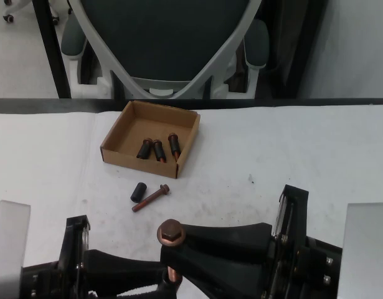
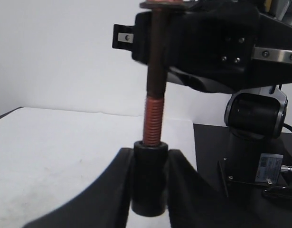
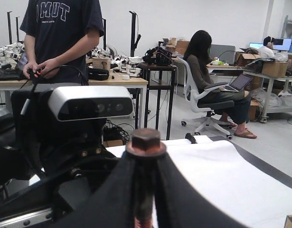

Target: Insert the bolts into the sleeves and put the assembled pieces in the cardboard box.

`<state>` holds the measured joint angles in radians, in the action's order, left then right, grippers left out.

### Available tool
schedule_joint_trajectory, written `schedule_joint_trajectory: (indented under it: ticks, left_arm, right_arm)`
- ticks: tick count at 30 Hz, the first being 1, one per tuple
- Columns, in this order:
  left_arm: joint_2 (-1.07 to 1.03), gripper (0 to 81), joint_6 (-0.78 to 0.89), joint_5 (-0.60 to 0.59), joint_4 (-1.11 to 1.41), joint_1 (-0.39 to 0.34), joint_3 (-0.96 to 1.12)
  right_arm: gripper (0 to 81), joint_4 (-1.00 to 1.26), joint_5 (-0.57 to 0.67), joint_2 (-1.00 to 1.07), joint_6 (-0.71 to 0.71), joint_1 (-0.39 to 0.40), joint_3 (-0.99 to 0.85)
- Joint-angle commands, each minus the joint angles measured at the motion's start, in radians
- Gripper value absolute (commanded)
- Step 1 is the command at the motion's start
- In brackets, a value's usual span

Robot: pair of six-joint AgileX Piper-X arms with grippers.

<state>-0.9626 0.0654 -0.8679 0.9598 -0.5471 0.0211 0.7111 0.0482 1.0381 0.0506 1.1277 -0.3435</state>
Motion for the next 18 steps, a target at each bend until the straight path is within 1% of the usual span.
schedule_joint_trajectory:
  ticks: [1, 9, 14, 18]
  left_arm:
    - [-0.002, 0.8, -0.016, -0.081, 0.075, -0.004, 0.011]
    - [-0.002, 0.8, -0.011, -0.106, 0.080, -0.004, 0.011]
    - [-0.002, 0.8, 0.046, -0.106, 0.178, -0.004, 0.011]
    - [-0.002, 0.8, 0.070, -0.055, 0.220, -0.004, 0.011]
  right_arm:
    - [0.2, 0.001, -0.005, -0.001, 0.008, 0.001, -0.002]
    - [0.2, 0.001, -0.005, -0.001, 0.008, 0.001, -0.002]
    - [0.2, 0.001, -0.005, -0.001, 0.008, 0.001, -0.002]
    - [0.2, 0.001, -0.005, -0.001, 0.008, 0.001, -0.002]
